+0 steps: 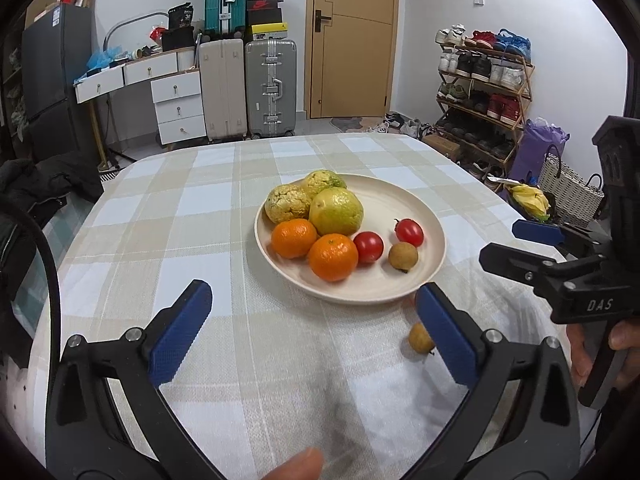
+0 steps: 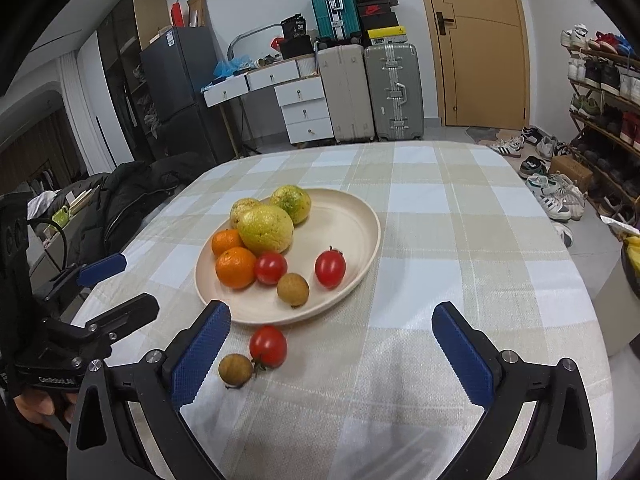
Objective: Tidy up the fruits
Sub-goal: 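Open left tool and withdraw both tools from the plate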
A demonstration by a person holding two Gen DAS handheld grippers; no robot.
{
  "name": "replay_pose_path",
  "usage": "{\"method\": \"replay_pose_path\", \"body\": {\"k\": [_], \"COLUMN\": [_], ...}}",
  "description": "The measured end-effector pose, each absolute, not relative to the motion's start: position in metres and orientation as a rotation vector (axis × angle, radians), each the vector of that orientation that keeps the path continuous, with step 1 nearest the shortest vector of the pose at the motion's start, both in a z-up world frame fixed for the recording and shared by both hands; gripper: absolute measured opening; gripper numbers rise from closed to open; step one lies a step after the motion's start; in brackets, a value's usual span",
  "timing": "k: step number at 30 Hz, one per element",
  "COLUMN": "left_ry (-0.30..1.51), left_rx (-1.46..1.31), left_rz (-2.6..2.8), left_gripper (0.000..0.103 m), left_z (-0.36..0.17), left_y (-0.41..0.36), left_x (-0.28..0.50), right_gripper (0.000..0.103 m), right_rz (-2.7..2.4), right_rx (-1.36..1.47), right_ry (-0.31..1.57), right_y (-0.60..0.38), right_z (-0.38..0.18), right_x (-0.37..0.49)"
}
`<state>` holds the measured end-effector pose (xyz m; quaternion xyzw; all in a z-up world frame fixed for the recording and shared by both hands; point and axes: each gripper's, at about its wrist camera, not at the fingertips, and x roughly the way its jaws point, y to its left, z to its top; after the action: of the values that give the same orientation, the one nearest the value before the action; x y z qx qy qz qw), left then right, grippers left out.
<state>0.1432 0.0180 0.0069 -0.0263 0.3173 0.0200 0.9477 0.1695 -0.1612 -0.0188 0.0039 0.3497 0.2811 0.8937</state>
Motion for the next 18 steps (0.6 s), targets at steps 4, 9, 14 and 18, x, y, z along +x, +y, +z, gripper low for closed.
{"method": "replay_pose_path", "body": {"k": [4, 9, 14, 18], "left_ry": [0.651, 0.656, 0.671, 0.682], "left_rx": [-0.059, -0.047, -0.042, -0.041], "left_rz": [0.034, 0.042, 0.042, 0.046], "left_gripper": [0.102, 0.102, 0.102, 0.102], "left_z": [0.005, 0.005, 0.001, -0.003], "left_y": [0.016, 0.015, 0.015, 0.016], "left_x": [0.134, 0.129, 0.131, 0.133], "right_gripper": [0.103, 0.103, 0.103, 0.103], "right_rz": [0.57, 0.58, 0.588, 0.579], "right_rx": [-0.032, -0.042, -0.049, -0.078], "right_ry": [0.752, 0.776, 0.809, 0.838], "right_y": [-0.158, -0.154, -0.148, -0.139], "right_z": [-0.024, -0.03, -0.035, -0.043], "right_x": [0.171, 0.172, 0.174, 0.175]}}
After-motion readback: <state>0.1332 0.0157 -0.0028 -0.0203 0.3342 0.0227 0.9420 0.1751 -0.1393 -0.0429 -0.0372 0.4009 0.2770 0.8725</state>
